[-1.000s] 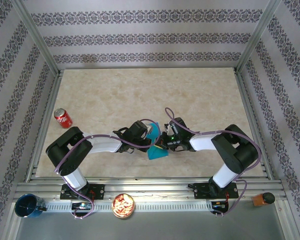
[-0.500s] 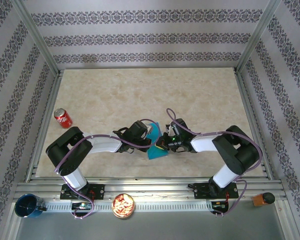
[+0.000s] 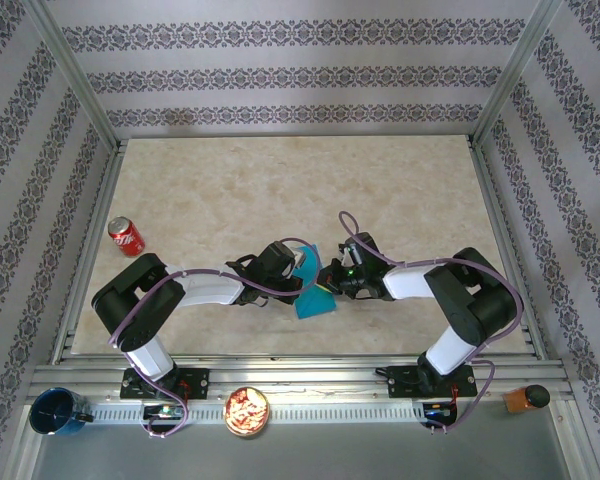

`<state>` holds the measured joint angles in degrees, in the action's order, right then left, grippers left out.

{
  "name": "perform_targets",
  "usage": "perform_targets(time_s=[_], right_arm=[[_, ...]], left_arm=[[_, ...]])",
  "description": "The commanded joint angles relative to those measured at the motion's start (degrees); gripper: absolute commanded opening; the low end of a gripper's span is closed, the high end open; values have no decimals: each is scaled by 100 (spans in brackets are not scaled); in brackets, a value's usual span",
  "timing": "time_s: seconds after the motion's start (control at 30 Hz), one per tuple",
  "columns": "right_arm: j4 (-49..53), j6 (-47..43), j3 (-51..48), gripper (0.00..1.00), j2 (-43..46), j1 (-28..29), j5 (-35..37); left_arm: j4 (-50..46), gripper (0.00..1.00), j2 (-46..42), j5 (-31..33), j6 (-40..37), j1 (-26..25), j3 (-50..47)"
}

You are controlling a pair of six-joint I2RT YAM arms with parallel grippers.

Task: Fold a paper plane with a square sheet of paper (pick it up from the middle)
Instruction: Fold the triangle a second time at the center of the table.

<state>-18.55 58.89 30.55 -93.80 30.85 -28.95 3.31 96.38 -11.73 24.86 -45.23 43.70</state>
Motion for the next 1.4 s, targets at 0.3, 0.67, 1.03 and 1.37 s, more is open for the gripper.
perform_targets(time_s=[0.3, 0.67, 1.03, 1.37], right_arm=[[690, -105, 367, 0, 387, -154, 58], [344, 196, -30, 0, -258, -315, 477], [387, 125, 65, 0, 584, -363, 255], [396, -54, 396, 0, 121, 69, -182]], left_arm=[[-293, 0, -41, 127, -38, 94, -189], [-323, 0, -32, 98, -81, 94, -164], [-318, 0, -119, 135, -78, 102, -200], [-299, 0, -117, 92, -65, 103, -200]])
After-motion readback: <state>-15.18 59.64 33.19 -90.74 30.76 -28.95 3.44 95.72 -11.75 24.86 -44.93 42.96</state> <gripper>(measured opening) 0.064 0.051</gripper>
